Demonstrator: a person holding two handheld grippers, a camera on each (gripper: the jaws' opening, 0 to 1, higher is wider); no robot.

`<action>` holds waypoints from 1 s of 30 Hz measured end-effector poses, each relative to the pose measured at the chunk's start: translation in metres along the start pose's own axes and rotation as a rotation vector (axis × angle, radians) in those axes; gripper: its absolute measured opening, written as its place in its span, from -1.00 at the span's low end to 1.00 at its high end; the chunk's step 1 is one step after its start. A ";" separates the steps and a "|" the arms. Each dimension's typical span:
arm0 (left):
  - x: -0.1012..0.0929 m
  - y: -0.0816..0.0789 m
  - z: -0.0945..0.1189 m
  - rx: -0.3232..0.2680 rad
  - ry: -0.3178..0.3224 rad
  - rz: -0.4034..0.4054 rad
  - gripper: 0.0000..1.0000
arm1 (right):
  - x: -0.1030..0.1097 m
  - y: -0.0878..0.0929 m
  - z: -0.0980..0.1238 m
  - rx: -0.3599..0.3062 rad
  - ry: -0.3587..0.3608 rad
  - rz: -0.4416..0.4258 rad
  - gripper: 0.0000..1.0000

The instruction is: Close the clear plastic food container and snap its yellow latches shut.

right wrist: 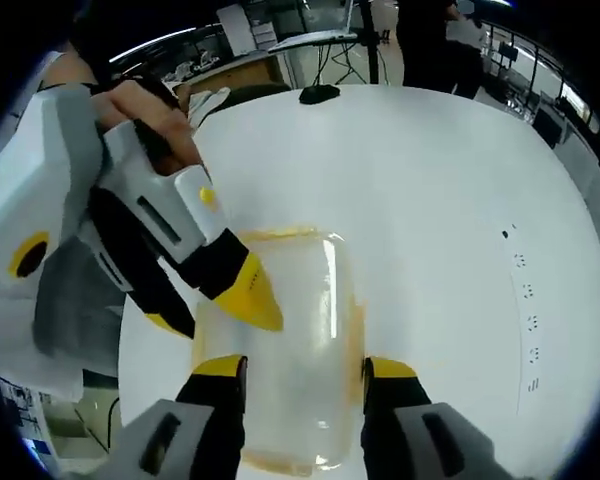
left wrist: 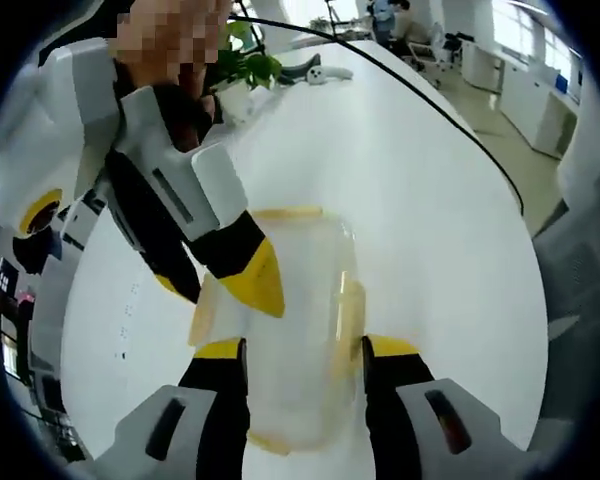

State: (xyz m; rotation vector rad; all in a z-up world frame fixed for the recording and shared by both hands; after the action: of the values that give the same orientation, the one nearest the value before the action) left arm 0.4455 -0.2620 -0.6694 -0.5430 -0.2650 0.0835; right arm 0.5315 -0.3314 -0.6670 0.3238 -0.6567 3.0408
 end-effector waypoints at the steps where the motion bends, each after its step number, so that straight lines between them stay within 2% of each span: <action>1: 0.000 0.000 0.000 0.001 -0.001 -0.004 -0.13 | -0.001 0.000 -0.001 0.000 -0.006 -0.010 -0.08; 15: 0.002 0.000 -0.002 0.016 -0.016 0.001 -0.23 | -0.005 -0.002 -0.005 0.025 -0.078 0.012 -0.13; 19: 0.001 -0.001 -0.003 0.027 -0.031 0.003 -0.30 | -0.006 -0.008 -0.011 0.084 -0.141 0.005 -0.17; 20: 0.001 0.001 0.005 0.050 -0.053 0.050 -0.31 | -0.010 -0.007 -0.009 0.104 -0.140 0.021 -0.18; 22: 0.007 -0.001 0.003 0.034 -0.026 0.011 -0.31 | -0.012 -0.010 -0.010 0.117 -0.139 0.005 -0.20; 25: 0.003 0.002 -0.002 0.012 -0.029 0.008 -0.31 | -0.016 -0.005 -0.008 0.093 -0.151 -0.013 -0.24; 27: 0.003 0.001 -0.003 0.018 -0.029 0.005 -0.31 | -0.015 -0.003 -0.007 0.081 -0.151 -0.016 -0.26; 30: 0.003 0.000 -0.003 0.020 -0.028 0.002 -0.31 | -0.013 -0.006 -0.009 0.093 -0.150 -0.010 -0.25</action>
State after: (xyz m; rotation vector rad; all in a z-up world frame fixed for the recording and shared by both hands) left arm 0.4492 -0.2629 -0.6714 -0.5221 -0.2906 0.0960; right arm 0.5429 -0.3220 -0.6748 0.5607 -0.5183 3.0651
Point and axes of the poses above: the point that each gripper's makers call its tool centre point, and the gripper's own axes: z roughly backward along the fingers, x roughly to its left, y roughly out of its underside, the point moved 8 cm from there along z, roughly backward along the fingers, and after that the axes turned 2 degrees about z, right-handed, at the moved point
